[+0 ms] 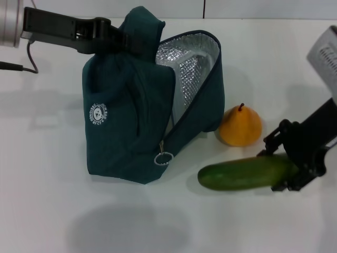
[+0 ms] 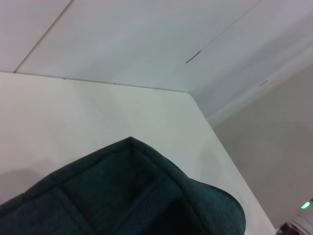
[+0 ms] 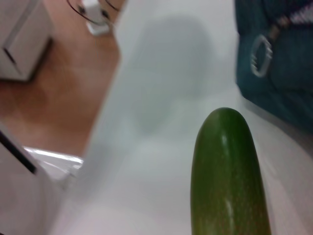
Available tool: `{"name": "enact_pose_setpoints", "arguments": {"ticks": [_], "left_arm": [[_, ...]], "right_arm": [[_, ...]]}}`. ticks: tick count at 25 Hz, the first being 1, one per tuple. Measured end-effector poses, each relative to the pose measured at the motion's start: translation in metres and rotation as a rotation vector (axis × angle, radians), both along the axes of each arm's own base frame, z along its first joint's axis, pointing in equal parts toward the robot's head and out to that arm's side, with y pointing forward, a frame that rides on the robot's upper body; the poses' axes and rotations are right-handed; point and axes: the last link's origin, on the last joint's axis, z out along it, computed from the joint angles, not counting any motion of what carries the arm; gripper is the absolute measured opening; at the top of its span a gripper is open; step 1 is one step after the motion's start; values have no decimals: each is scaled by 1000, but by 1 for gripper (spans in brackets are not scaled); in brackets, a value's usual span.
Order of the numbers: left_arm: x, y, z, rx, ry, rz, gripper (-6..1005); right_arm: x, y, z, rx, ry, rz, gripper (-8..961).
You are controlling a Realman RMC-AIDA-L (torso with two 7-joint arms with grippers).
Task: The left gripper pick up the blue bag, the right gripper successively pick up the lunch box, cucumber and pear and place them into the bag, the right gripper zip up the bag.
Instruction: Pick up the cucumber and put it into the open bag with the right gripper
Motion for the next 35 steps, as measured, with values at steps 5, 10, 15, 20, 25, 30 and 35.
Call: {"name": "enact_pose_setpoints", "arguments": {"ticks": [5, 10, 15, 20, 25, 30, 35], "left_arm": [[1, 1, 0, -1, 0, -3, 44], [1, 1, 0, 1, 1, -2, 44], [1, 1, 0, 2, 1, -1, 44], [1, 1, 0, 2, 1, -1, 45], [-1, 1, 0, -1, 10, 3, 45], [-1, 1, 0, -1, 12, 0, 45], [-1, 1, 0, -1, 12, -3, 45]], "right_arm": [[-8, -15, 9, -100, 63, -40, 635], [-17, -16, 21, -105, 148, -68, 636], [-29, -6, 44, -67, 249, -117, 636], [-38, 3, 66, -20, 253, -164, 637], [-48, 16, 83, 42, 208, -210, 637], [-60, 33, 93, 118, 132, -220, 638], [-71, 46, 86, 167, 31, -202, 638]]}}
